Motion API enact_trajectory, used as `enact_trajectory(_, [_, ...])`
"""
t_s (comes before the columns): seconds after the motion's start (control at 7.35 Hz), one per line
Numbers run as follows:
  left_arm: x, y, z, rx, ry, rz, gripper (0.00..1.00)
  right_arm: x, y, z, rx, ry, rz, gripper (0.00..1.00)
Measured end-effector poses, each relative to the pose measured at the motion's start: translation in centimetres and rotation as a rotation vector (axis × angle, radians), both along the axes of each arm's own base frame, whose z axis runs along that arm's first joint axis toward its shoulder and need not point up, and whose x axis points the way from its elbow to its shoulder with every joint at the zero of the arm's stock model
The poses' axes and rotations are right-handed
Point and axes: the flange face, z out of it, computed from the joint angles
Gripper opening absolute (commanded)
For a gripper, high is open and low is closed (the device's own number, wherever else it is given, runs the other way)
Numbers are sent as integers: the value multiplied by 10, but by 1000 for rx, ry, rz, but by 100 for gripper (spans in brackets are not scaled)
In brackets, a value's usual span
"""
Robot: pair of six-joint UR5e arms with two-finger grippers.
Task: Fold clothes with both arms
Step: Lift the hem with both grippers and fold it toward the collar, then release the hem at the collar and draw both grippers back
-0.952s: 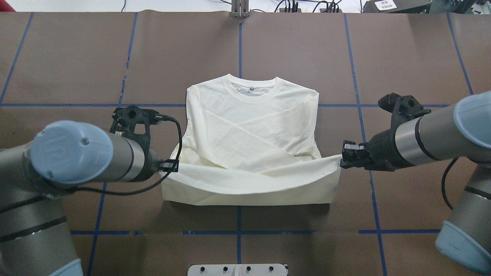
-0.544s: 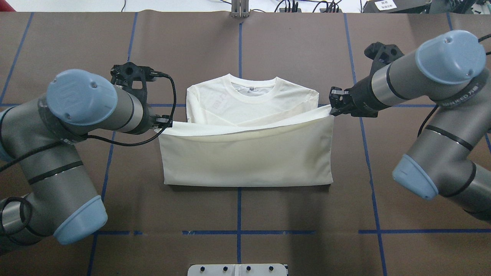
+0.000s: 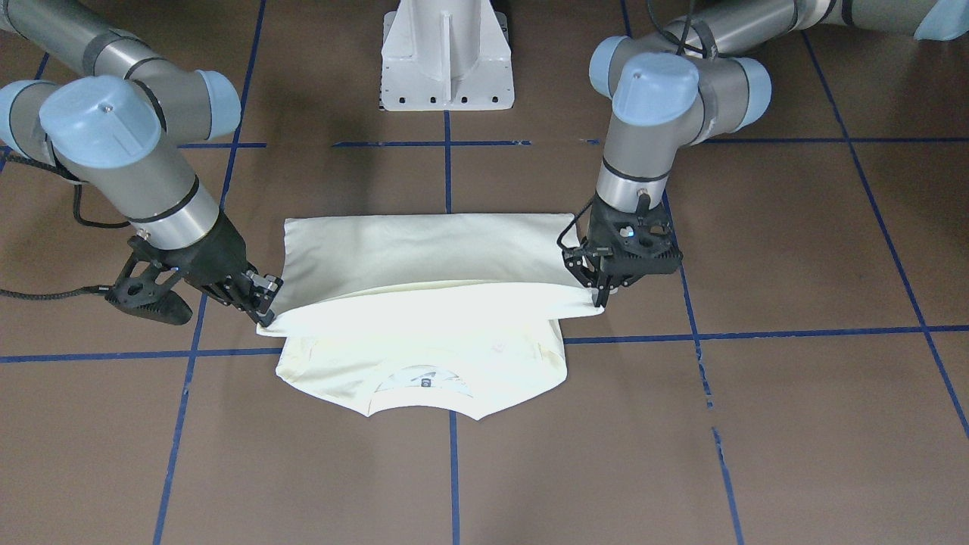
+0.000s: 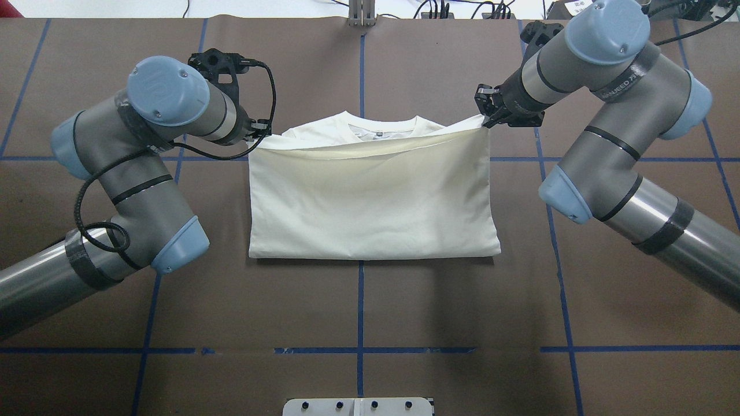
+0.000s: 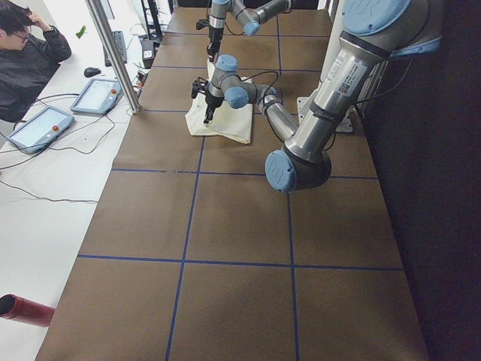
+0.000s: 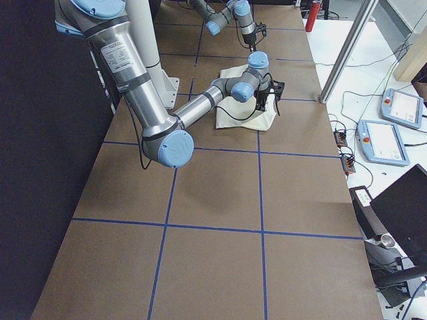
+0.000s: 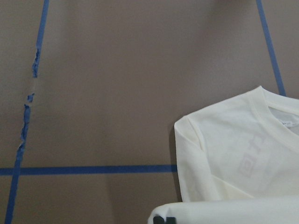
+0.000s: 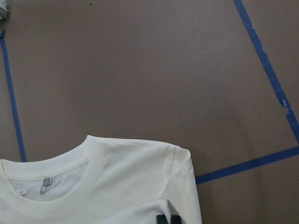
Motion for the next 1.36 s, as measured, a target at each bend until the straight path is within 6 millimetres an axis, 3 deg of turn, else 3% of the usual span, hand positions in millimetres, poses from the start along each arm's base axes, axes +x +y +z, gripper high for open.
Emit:
enact_trajectory(0.27, [7, -20, 24, 3, 0, -15, 0, -10, -14, 23, -4, 2, 5, 0])
enact_trajectory(0.95, [22, -33, 12, -13, 16, -36, 0, -26, -21, 24, -5, 8, -3, 3])
enact_trajectory(1.09, [24, -33, 12, -19, 17, -39, 27, -29, -19, 23, -2, 6, -8, 25])
enact_trajectory(1.22, [27, -32, 13, -22, 17, -37, 99, -32, -17, 25, 0, 7, -14, 99])
enact_trajectory(1.36, [28, -31, 15, -23, 14, -36, 100, -34, -14, 28, 0, 10, -20, 100])
